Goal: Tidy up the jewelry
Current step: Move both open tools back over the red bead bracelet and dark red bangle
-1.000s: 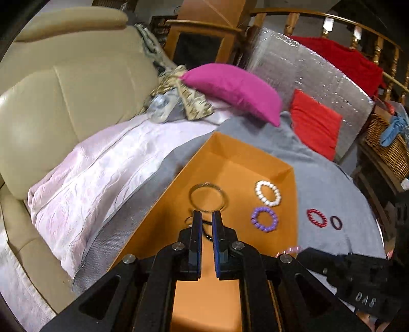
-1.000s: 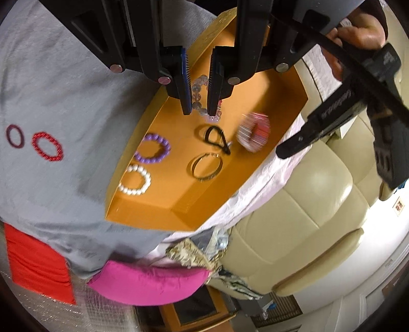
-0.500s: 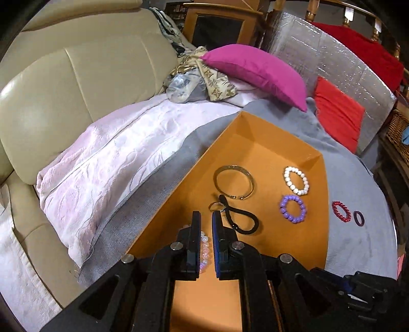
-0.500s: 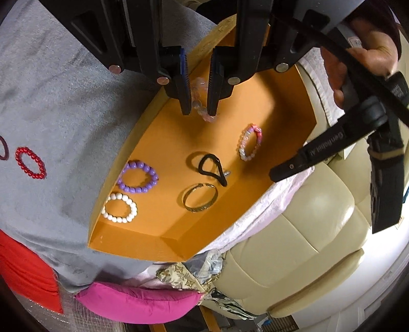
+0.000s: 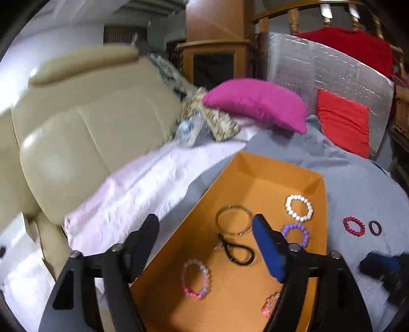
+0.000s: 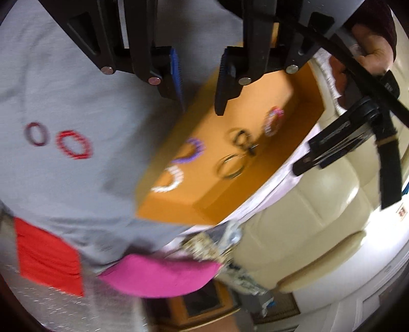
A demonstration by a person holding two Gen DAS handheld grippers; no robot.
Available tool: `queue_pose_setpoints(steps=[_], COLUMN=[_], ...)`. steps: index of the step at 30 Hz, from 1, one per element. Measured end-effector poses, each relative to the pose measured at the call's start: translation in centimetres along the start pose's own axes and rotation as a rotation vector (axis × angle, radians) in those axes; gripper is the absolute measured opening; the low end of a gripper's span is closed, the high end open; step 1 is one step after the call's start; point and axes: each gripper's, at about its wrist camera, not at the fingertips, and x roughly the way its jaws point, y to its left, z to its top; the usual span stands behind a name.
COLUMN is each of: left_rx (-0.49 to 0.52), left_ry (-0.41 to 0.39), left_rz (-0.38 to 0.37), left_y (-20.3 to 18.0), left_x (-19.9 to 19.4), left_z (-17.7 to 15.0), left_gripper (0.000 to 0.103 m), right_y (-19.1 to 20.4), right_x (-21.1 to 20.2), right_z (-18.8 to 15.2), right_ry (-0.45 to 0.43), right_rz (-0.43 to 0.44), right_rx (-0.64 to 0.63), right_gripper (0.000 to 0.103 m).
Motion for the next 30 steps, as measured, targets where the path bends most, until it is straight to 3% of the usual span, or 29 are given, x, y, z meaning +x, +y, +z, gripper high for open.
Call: queue_pose_setpoints(steps=[6, 15, 17, 19, 30], left_rx=[0.1, 0.193, 0.213, 0.236, 0.355], left_ry=[-0.046, -0.074, -0.073, -0.072, -0.011], left_rz=[-0.006, -0.035, -0.044, -0.053, -0.157], left_y=[-4.5, -10.7, -12.1, -13.5, -21.5], left_x=[-1.1, -1.9, -2.0, -2.0, -1.7], left_z=[0.7, 0.8, 0.6, 0.4, -1.5], left_gripper=[0.083, 0.085, 0.085, 0.085, 0.085], right_y=[-6.8, -15.5, -17.1, -18.3, -23.6], right_x=[-3.0, -6.3, -6.7, -7.0, -7.4], right_z=[-0.1, -1.6, -2.0, -2.4, -3.8], right_ry=[-0.054, -0.09, -0.092, -0.092, -0.059], right_rz=[-0.106, -0.187, -0.2, -0.21, -0.238], right_rx=[0.072, 0.197, 0.219, 0.234, 0.35], right_gripper=[0.034, 0.034, 0.039, 0.045, 0.045])
